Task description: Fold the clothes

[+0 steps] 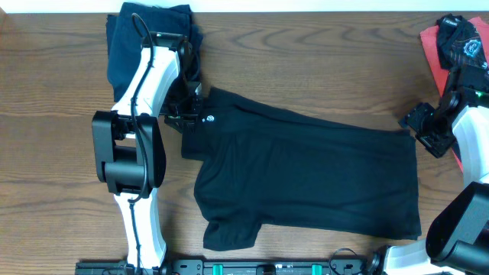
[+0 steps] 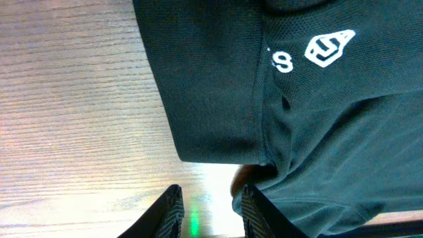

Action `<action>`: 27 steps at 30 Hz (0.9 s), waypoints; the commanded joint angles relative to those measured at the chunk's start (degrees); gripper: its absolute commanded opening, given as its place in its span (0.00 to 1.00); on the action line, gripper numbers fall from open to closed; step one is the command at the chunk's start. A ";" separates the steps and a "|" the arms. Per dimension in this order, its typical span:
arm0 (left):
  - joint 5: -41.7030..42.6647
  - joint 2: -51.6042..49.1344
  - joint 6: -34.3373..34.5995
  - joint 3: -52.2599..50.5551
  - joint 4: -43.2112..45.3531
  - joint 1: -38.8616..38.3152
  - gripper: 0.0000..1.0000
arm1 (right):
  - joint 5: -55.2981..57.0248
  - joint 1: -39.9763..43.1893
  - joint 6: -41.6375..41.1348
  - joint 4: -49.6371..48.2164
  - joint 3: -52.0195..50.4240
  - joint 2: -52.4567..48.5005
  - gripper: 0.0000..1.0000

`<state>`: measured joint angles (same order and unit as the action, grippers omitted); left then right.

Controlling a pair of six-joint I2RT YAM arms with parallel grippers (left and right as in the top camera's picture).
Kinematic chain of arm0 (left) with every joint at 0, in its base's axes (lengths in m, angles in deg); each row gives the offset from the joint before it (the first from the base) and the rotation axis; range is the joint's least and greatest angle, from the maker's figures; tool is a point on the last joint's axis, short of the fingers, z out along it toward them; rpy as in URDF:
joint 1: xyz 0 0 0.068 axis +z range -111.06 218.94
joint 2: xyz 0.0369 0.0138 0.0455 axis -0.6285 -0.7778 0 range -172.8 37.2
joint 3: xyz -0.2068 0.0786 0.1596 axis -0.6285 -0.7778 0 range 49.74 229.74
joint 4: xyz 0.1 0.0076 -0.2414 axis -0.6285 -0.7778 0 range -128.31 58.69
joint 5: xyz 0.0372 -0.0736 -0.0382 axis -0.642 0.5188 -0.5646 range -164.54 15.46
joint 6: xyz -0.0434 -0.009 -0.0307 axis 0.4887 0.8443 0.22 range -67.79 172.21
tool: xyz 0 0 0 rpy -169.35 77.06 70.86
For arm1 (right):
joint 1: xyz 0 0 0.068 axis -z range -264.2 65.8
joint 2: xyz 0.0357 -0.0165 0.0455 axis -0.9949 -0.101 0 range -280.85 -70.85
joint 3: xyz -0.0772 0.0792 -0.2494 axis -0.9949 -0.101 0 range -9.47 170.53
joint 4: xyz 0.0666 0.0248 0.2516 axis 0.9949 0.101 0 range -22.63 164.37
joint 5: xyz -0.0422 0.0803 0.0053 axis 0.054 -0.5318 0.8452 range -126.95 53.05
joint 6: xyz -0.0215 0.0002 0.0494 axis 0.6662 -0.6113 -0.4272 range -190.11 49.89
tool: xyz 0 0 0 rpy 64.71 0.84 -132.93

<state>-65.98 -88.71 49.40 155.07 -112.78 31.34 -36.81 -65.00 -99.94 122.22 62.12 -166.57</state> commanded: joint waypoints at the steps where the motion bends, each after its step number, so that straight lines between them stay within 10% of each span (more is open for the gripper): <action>1: -0.90 0.44 0.07 -0.11 0.57 0.20 0.32 | -0.63 -0.37 -0.11 -0.02 -0.15 0.09 0.85; 8: 0.02 0.44 0.02 -0.11 6.86 0.17 0.34 | -4.63 -0.50 4.61 -1.25 -0.15 0.09 0.86; 15: 5.62 0.44 -2.97 -0.11 15.96 0.17 0.75 | -7.21 -0.55 6.25 -0.96 -0.17 0.09 0.86; 27: 13.38 -0.76 -9.64 -0.13 23.52 -0.04 0.78 | -10.27 -3.58 9.14 -1.11 -0.20 0.09 0.85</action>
<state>-56.71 -88.71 42.75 155.05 -89.20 31.34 -46.14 -67.10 -92.18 121.21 62.12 -166.57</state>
